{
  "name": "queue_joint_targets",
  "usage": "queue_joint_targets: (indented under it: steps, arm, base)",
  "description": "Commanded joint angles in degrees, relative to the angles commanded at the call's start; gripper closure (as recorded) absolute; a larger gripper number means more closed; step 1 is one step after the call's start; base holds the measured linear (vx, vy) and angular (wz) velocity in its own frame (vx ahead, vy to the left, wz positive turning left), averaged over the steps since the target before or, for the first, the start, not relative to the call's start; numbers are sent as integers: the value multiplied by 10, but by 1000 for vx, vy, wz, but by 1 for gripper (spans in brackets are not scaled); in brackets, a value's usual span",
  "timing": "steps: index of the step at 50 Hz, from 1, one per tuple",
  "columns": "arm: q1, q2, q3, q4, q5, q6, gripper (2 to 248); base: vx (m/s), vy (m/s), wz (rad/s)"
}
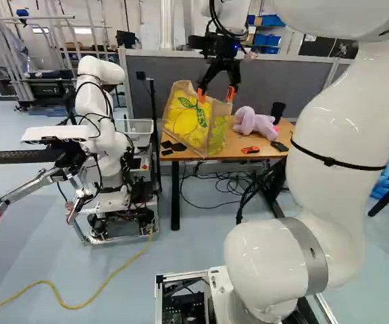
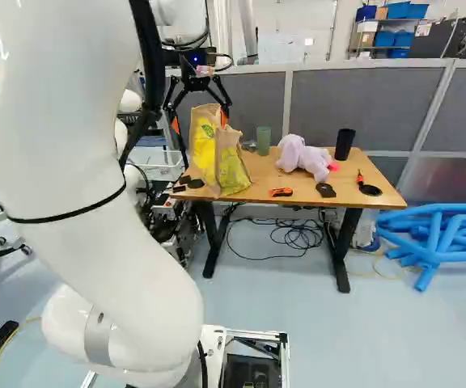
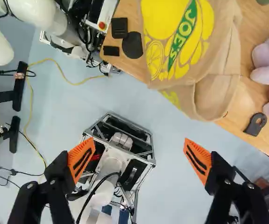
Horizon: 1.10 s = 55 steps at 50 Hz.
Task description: Pick up the bag on the ground and place it on the table
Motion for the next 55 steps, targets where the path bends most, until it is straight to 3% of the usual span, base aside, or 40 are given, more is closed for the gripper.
queue_joint_targets:
  steps: [55]
  arm:
    - [0,0,0,0,0,0,3]
  base:
    - [-161,-3,8]
